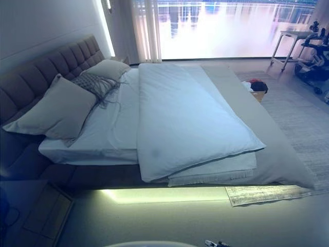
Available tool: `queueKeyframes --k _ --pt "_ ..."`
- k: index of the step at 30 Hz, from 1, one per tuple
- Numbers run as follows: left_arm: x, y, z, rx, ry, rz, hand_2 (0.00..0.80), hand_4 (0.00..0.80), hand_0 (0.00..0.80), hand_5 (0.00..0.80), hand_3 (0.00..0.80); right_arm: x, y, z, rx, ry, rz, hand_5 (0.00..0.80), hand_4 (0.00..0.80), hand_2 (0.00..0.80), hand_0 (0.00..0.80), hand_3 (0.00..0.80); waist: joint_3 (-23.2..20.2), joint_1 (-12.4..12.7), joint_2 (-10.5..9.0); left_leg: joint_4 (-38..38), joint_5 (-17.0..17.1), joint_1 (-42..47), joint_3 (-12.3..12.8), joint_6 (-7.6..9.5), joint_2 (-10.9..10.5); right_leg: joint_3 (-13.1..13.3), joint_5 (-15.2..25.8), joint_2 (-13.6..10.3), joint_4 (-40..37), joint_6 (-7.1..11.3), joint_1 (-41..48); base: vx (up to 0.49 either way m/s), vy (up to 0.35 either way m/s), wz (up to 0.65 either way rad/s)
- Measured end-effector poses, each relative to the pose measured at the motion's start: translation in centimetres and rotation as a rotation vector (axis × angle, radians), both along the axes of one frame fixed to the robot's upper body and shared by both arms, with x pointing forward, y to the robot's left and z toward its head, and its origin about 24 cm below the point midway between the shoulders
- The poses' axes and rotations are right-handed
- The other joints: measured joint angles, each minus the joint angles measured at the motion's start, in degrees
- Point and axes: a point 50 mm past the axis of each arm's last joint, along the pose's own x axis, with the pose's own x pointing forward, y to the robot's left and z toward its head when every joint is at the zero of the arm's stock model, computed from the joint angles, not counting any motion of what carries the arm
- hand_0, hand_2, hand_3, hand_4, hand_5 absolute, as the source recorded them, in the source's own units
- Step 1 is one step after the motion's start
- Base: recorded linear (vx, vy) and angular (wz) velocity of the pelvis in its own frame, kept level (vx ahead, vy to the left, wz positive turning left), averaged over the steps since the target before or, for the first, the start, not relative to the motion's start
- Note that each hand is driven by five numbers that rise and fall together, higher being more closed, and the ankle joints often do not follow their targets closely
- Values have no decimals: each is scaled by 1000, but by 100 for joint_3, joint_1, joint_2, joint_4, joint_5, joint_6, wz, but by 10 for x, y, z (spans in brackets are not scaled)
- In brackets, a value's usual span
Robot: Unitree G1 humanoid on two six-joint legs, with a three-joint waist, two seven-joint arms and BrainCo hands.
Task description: Make the bed neatly
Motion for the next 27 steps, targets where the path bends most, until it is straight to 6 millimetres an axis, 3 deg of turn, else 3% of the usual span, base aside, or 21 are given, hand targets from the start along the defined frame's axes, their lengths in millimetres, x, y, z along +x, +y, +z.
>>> queueKeyframes --k 27 --pt "0 2 0 37 14 -20 0 0 0 0 0 -7 2 -1 27 88 13 0 0 0 0 0 -34 -4 -19 12 -9 -84 -36 -18 50 -32 -42 55 3 -24 -56 14 -46 0"
